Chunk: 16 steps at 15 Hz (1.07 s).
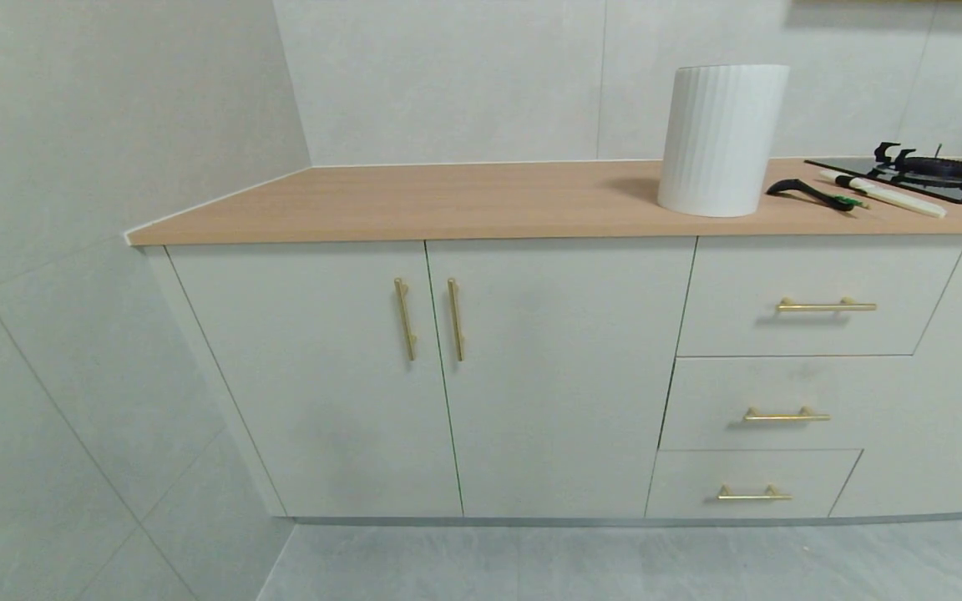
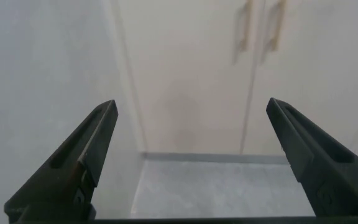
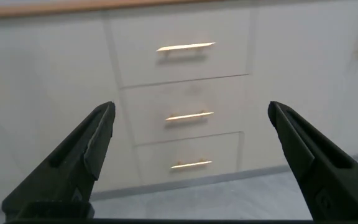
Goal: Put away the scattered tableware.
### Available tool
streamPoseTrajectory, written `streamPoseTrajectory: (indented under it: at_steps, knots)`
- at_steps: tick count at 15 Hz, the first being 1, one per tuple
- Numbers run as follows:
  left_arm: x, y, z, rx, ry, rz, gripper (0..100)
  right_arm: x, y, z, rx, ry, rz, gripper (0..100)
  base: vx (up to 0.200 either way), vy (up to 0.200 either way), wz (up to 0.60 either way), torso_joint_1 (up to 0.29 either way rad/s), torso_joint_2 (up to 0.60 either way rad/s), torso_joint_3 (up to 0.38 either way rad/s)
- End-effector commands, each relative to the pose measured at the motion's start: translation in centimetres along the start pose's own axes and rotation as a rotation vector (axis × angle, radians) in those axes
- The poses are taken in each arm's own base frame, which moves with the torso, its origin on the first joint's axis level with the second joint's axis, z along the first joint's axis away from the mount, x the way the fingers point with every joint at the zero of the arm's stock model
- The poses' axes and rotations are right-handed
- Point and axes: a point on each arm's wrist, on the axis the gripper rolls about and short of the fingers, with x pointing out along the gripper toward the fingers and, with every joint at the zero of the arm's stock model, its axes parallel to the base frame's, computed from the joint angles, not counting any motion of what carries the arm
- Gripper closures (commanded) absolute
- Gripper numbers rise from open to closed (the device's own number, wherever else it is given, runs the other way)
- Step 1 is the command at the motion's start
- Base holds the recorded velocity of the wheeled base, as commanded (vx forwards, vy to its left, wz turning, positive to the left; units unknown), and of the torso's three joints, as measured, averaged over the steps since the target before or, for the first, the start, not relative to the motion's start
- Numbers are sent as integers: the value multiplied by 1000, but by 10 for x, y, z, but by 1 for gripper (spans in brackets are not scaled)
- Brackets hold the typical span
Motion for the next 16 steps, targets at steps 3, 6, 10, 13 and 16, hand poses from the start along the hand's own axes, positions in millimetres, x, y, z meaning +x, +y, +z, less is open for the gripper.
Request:
streamPoseTrajectory:
  at_steps: [3, 6, 10, 13, 16]
  knots:
    - [4, -3, -13, -21, 25, -100, 0, 1, 1, -23, -23, 157, 75, 0, 0, 0, 0, 0, 0, 0]
    - [4, -3, -13, -23, 23, -118, 0, 1, 1, -22, -21, 145, 75, 0, 0, 0, 0, 0, 0, 0]
    - [4, -3, -13, -3, 25, -86, 0, 1, 1, -22, -17, 144, 75, 0, 0, 0, 0, 0, 0, 0]
    - [4, 0, -18, -29, 67, 17, 0, 1, 1, -22, -21, 144, 75, 0, 0, 0, 0, 0, 0, 0]
    - [4, 0, -18, -28, 67, 9, 0, 1, 1, -22, -20, 144, 75, 0, 0, 0, 0, 0, 0, 0]
